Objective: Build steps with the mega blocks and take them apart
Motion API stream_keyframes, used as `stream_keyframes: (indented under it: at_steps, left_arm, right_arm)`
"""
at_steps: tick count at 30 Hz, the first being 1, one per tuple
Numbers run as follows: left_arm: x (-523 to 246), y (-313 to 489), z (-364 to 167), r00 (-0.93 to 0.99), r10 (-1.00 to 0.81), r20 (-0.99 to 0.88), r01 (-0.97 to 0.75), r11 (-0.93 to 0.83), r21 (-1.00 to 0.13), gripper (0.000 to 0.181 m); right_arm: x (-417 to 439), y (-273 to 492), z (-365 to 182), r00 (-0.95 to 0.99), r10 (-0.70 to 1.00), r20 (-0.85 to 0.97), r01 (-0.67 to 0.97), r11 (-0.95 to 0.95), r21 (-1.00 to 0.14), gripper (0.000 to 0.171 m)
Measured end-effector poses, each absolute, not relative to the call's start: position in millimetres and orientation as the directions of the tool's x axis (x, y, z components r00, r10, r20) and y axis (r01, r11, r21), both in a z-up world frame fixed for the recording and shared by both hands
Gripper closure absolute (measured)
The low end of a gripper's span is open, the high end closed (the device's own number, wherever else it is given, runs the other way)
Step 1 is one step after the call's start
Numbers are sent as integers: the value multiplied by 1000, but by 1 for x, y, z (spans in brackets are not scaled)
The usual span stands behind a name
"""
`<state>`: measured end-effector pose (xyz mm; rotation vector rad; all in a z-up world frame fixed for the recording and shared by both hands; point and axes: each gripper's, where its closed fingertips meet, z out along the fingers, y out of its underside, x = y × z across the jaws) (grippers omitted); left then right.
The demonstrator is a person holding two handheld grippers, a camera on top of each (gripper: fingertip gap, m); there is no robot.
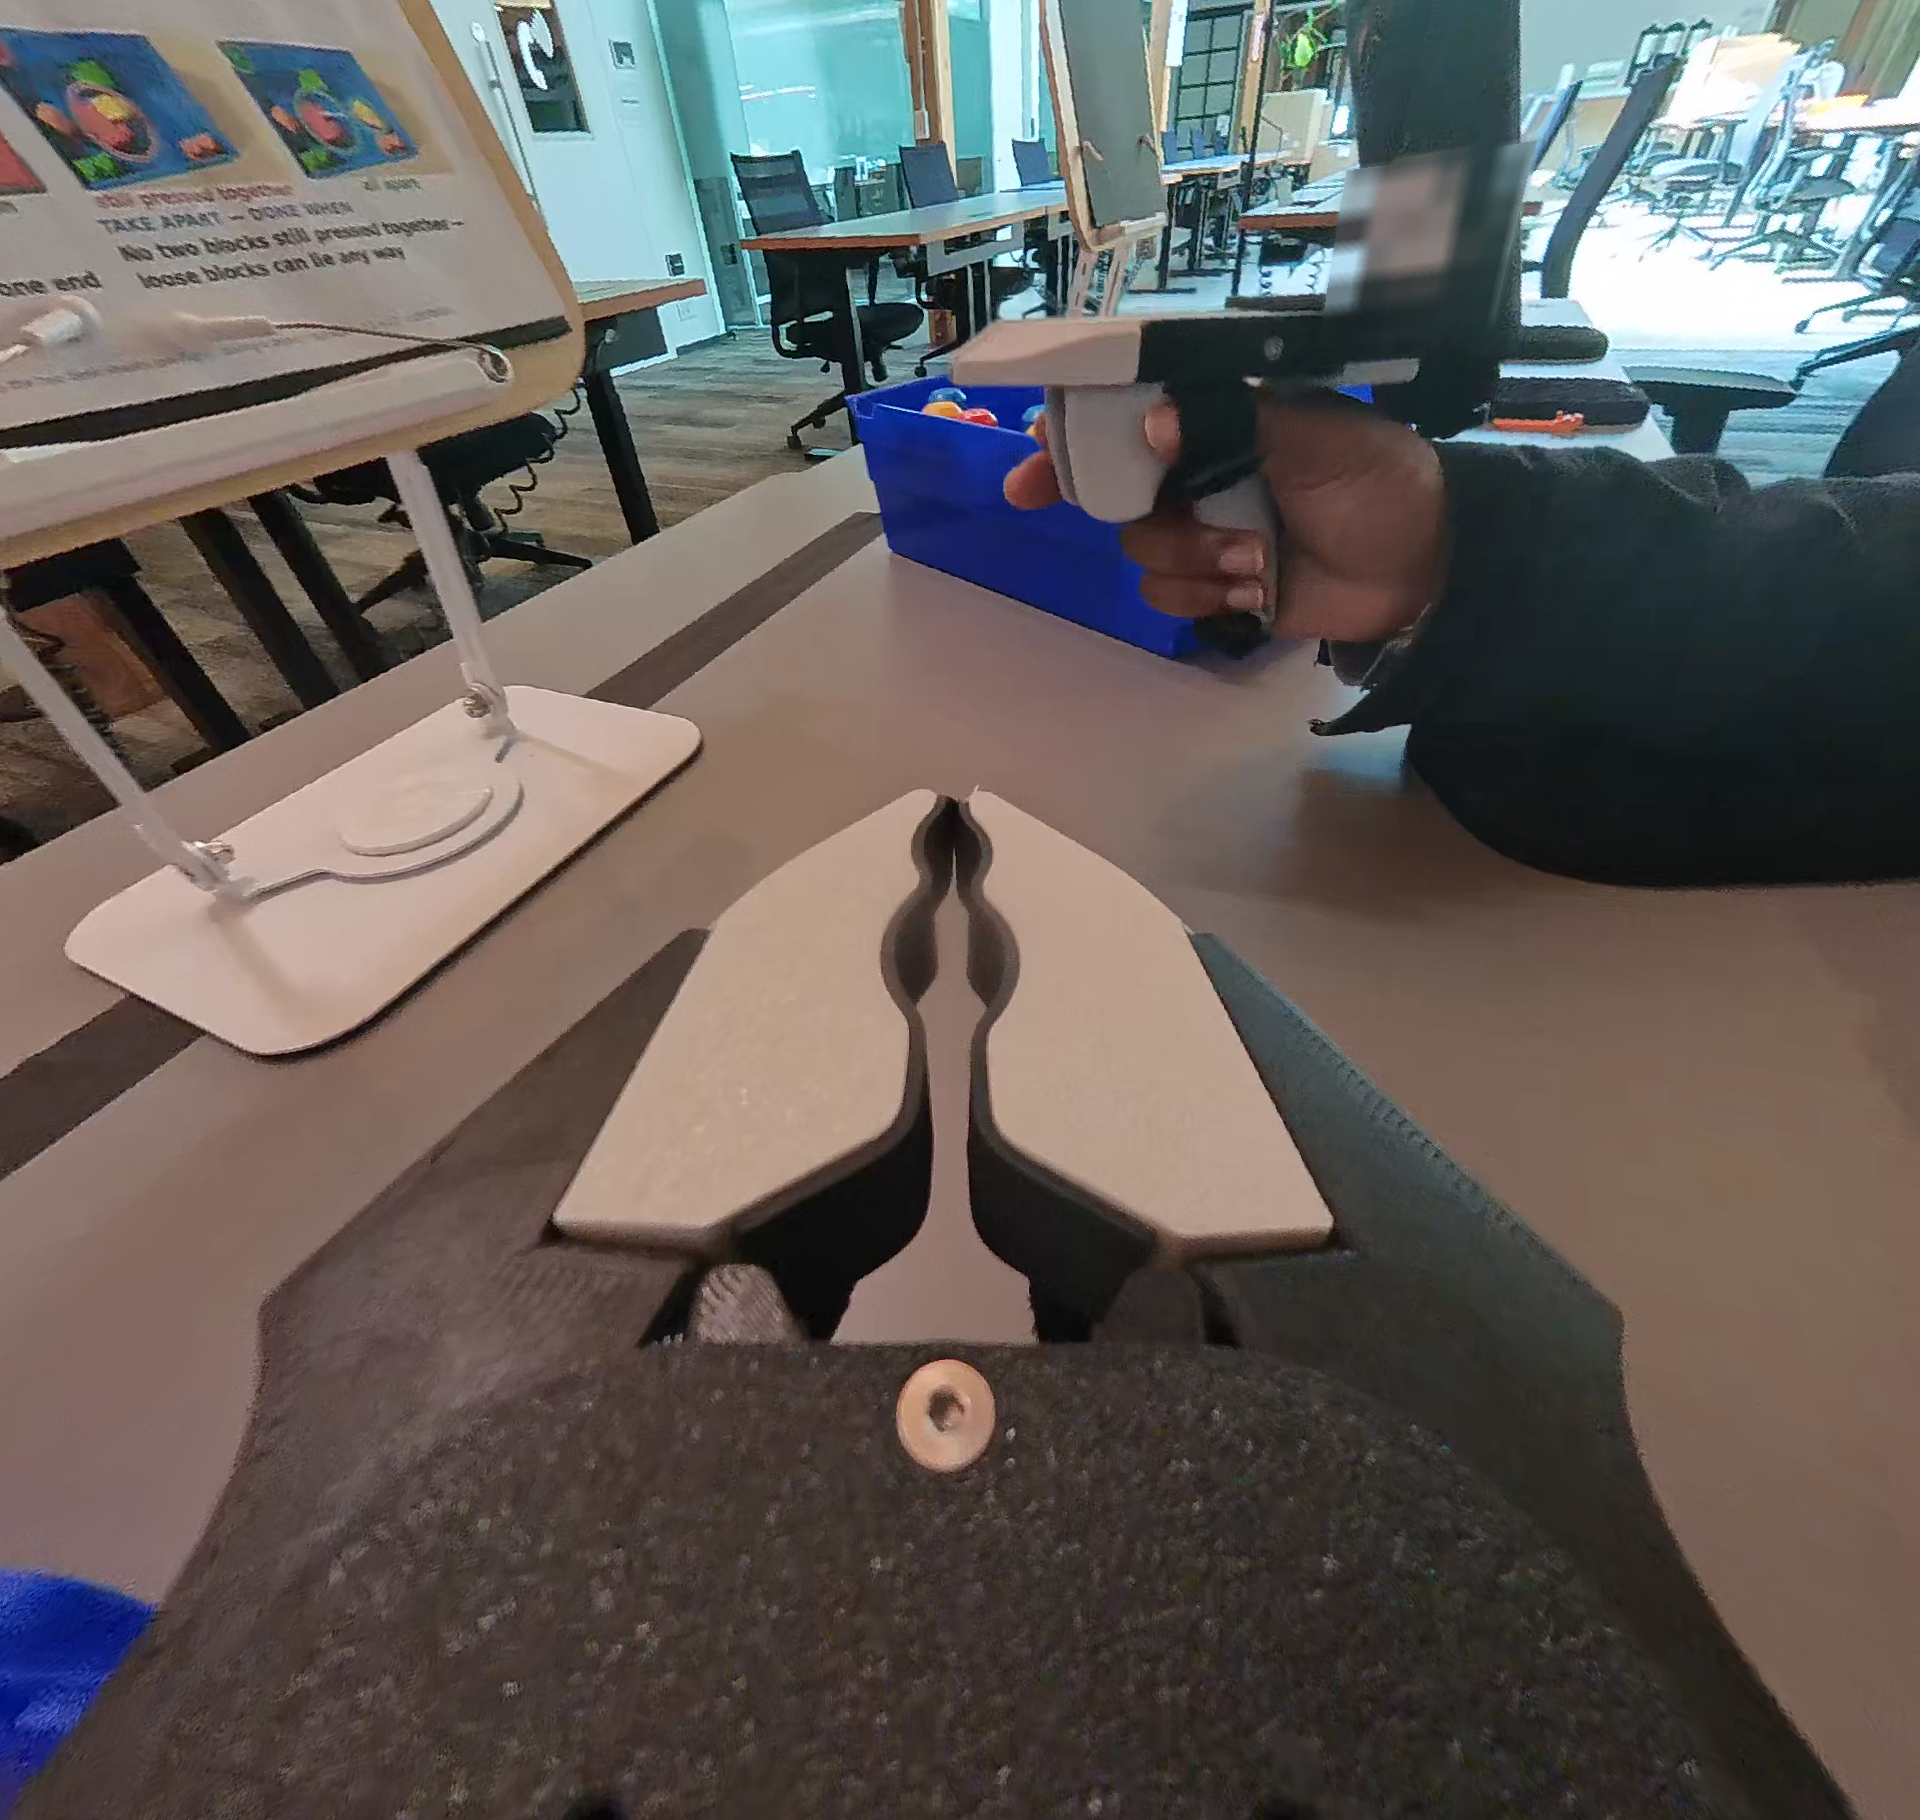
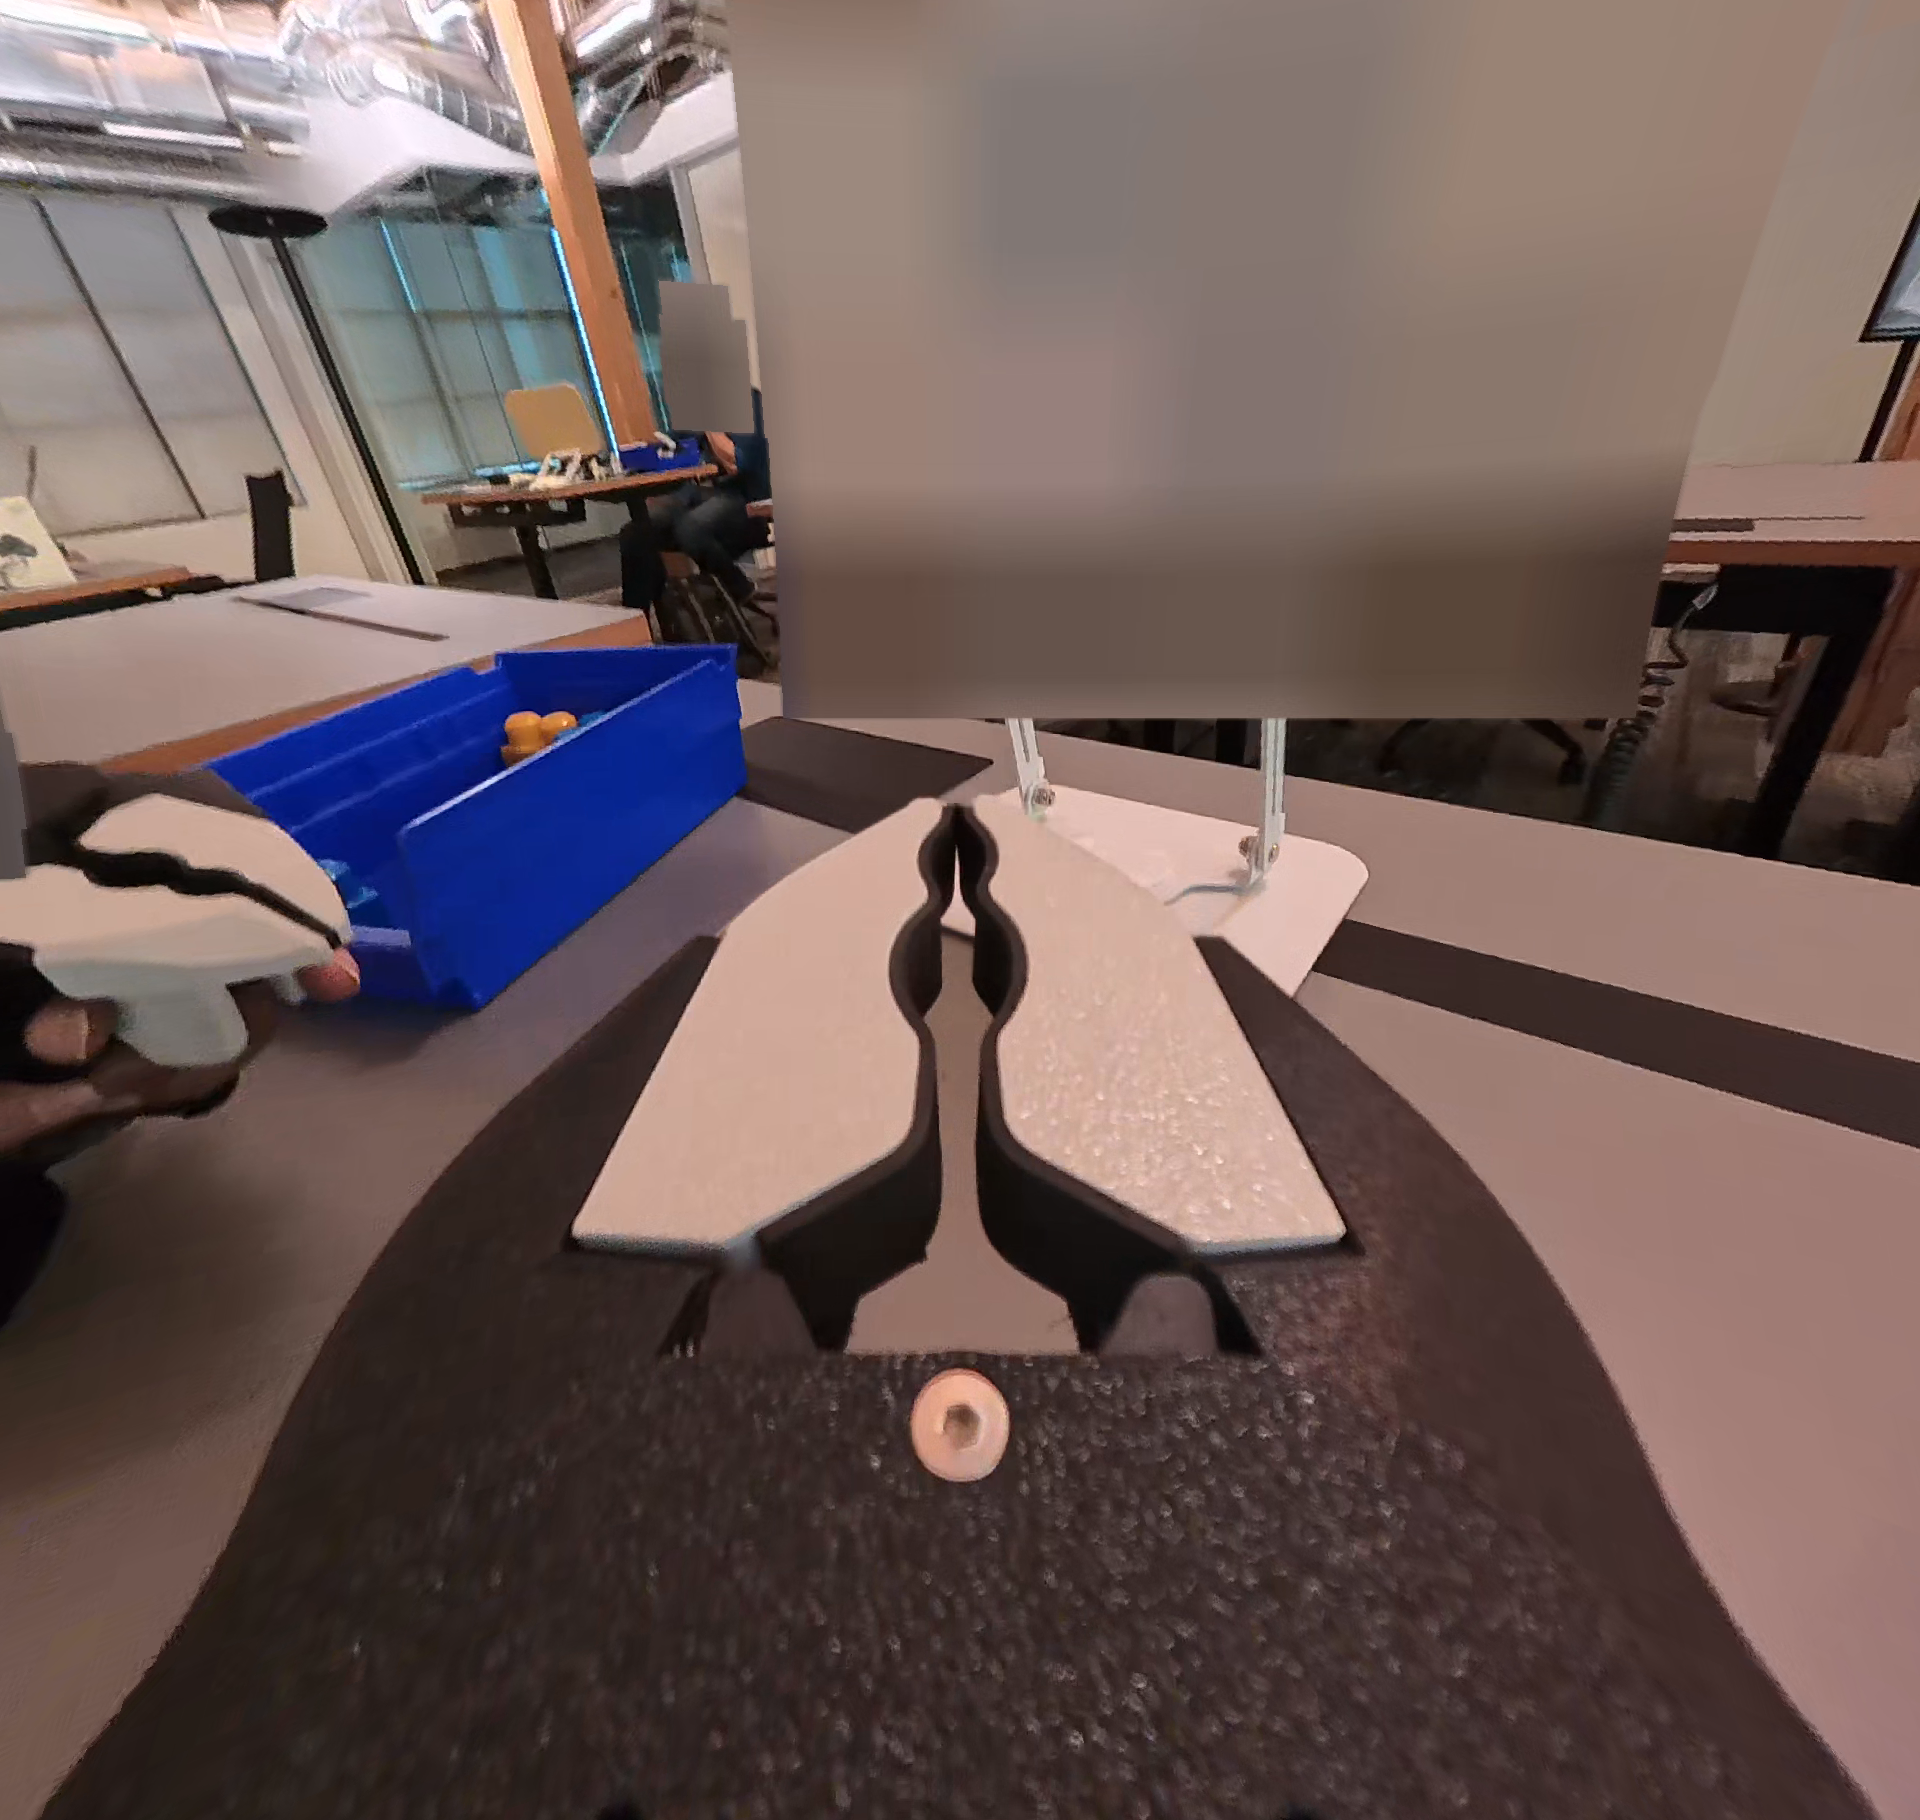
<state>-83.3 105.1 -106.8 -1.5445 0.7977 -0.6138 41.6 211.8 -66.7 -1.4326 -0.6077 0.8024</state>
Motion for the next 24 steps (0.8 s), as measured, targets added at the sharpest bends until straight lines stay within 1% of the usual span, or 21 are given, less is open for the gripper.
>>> stream_keyframes:
  at_steps: [4, 7, 9, 12, 14, 16, 19, 20, 24]
  left_arm:
    - [-99, 108, -86, 663, -746, -61, -106, -12, -994, 181]
    - [-133, 116, -53, 745, -651, -147, -149, 52, -987, 181]
    - [-161, 121, -31, 785, -599, -157, -159, 50, -986, 181]
    - [-210, 137, -4, 846, -483, -225, -237, 38, -971, 181]
    - [-242, 152, 0, 862, -434, -262, -304, -30, -952, 181]
    - [-270, 169, -6, 859, -419, -295, -375, -121, -919, 181]
    - [-311, 194, -35, 848, -421, -323, -466, -302, -831, 181]
    - [-324, 201, -48, 845, -425, -324, -487, -362, -795, 169]
    - [-374, 217, -94, 836, -422, -351, -544, -555, -629, 157]
  right_arm:
    - [40, 210, -69, 600, 796, -86, -98, -34, -995, 171]
    - [41, 210, -69, 598, 798, -74, -86, -28, -996, 171]
    - [42, 210, -69, 598, 798, -73, -86, -27, -996, 171]
    - [42, 211, -72, 597, 799, -71, -75, -33, -997, 171]
    - [42, 212, -74, 602, 796, -68, -61, -39, -997, 171]
    - [42, 212, -75, 600, 798, -66, -54, -42, -998, 171]
    - [40, 211, -77, 595, 801, -65, -46, -47, -998, 171]
    - [40, 211, -78, 595, 801, -64, -42, -48, -998, 171]
    - [39, 212, -83, 589, 805, -71, -30, -67, -997, 171]
